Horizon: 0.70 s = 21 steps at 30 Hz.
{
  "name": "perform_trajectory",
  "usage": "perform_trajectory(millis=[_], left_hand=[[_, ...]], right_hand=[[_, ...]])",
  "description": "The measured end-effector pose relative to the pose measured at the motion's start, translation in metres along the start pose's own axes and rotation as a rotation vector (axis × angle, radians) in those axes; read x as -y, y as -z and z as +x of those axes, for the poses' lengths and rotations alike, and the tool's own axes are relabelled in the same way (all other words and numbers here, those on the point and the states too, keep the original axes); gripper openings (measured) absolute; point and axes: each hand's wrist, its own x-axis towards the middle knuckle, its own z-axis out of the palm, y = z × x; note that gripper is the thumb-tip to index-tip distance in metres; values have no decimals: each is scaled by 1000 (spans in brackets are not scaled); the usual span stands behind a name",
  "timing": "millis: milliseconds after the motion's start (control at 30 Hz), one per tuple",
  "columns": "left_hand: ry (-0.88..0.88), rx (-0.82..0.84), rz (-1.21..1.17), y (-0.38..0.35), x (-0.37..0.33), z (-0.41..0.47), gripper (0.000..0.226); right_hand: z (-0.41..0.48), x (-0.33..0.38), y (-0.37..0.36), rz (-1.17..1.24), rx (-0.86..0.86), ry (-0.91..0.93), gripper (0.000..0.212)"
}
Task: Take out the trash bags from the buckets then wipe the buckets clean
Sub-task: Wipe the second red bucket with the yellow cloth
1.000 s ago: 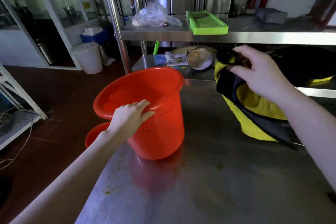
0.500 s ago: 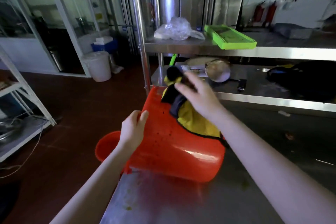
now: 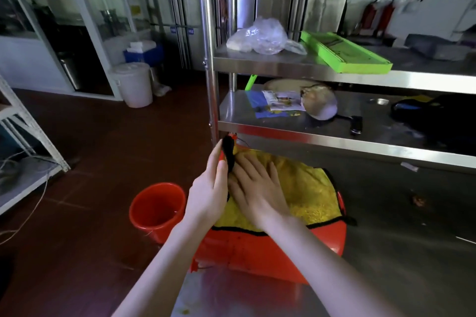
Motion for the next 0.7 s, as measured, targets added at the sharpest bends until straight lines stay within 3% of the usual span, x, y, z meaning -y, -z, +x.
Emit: perform_trajectory(millis=[133,267,333,467,700], left_hand=[[-28,-14,96,3,12,12,38],[13,-14,21,-1,20,13,39],[-7,-17,22,-7,19,11,40],[1,3,5,-4,20,10,41],[12,-55,19,-15,14,5,34]], right_hand=[[-7,-25,-5,-47,25,-1,59],[-23,-120,7,-31,100,-383,58],[-33,-151,17,79,160,-483,52],[-29,-123,13,1,115,-384,50],[-12,7,-11,16,-17,63,56]])
